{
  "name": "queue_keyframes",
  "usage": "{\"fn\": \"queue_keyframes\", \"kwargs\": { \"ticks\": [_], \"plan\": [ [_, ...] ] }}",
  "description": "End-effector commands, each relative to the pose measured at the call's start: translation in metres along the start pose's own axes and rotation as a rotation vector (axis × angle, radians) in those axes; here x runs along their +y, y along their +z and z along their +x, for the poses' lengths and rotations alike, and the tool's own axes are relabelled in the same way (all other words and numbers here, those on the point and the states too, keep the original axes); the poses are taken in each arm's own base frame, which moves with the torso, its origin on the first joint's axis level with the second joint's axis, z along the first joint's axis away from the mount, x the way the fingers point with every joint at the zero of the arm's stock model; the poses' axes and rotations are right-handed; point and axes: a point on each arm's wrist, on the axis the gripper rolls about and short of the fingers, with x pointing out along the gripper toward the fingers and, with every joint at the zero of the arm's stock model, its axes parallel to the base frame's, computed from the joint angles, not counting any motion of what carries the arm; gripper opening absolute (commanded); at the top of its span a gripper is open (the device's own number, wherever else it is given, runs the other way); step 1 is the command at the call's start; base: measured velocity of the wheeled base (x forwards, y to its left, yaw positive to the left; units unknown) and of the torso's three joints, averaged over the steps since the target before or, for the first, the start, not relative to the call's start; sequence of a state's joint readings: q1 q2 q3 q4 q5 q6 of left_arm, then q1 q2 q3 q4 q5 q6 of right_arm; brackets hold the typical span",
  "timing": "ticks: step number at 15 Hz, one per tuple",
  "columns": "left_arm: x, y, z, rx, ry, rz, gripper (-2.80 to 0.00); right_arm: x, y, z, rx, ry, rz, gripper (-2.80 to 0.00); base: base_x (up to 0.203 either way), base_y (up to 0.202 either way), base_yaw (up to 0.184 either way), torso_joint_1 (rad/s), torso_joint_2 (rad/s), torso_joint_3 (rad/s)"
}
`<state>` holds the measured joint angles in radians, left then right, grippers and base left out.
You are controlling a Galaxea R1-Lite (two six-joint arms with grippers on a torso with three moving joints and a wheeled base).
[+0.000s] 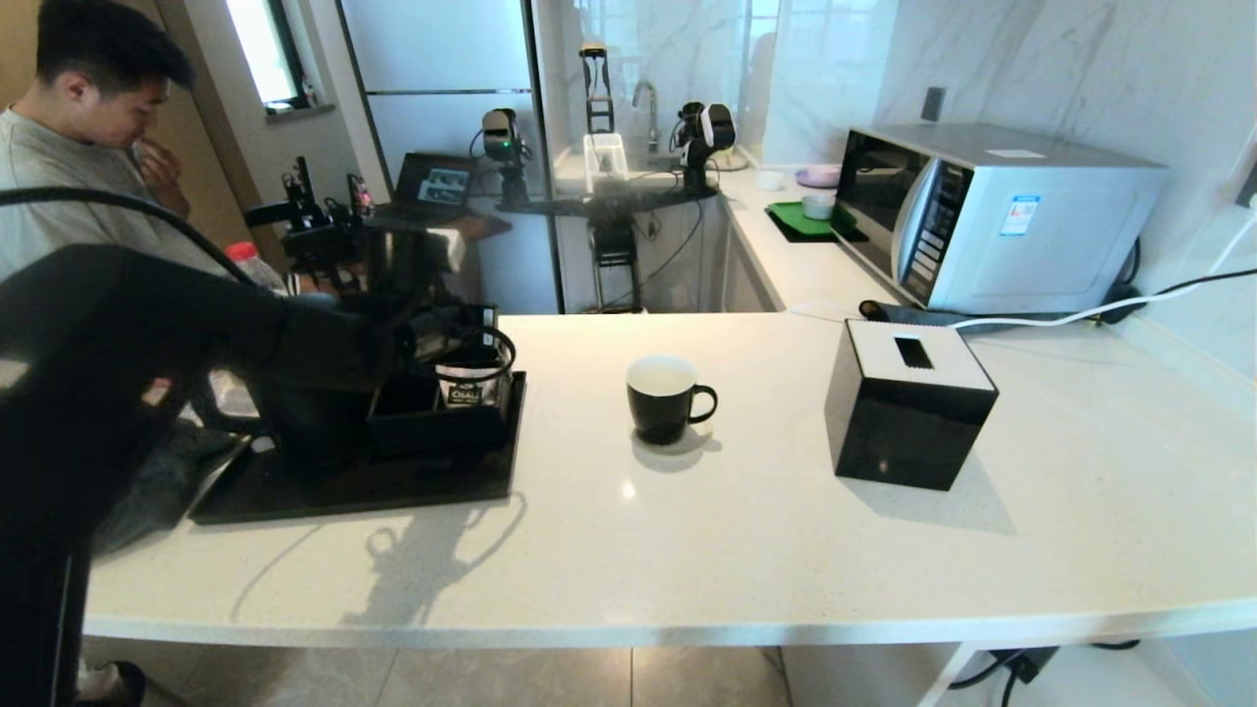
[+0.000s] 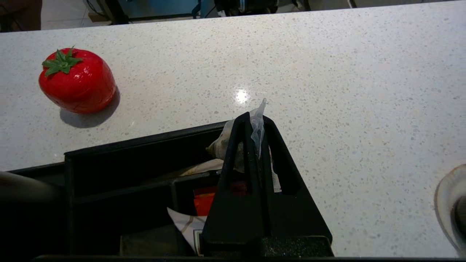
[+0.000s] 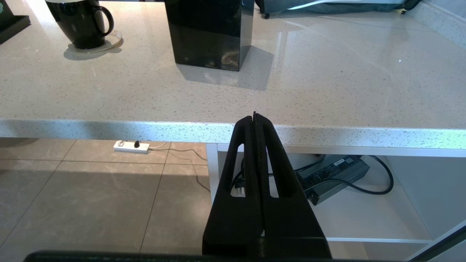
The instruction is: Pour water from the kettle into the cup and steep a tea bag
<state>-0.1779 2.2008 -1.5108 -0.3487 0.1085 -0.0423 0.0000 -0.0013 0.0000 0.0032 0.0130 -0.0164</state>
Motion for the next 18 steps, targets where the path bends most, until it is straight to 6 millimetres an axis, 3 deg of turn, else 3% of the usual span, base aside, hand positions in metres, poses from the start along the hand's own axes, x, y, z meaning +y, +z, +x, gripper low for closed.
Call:
{"fn": "queue_keyframes", "kwargs": {
  "ticks": [1,5,18],
  "plan": [
    [0.002,0.013,-0.019,-0.029,-0.003,-0.004,-2.80,0.000,0.000,0.000,0.001,0.001,0.000,-2.80,0.000,0.000,0.000,0.000,0.00,0.000],
    [0.002,0.024,-0.030,-0.154,-0.009,-0.013,-2.80,0.000,0.000,0.000,0.001,0.001,0.000,-2.80,0.000,0.000,0.000,0.000,0.00,0.000],
    [0.000,0.065,-0.137,-0.354,-0.073,-0.013,-2.80,0.000,0.000,0.000,0.001,0.001,0.000,-2.80,0.000,0.000,0.000,0.000,0.00,0.000]
  ]
}}
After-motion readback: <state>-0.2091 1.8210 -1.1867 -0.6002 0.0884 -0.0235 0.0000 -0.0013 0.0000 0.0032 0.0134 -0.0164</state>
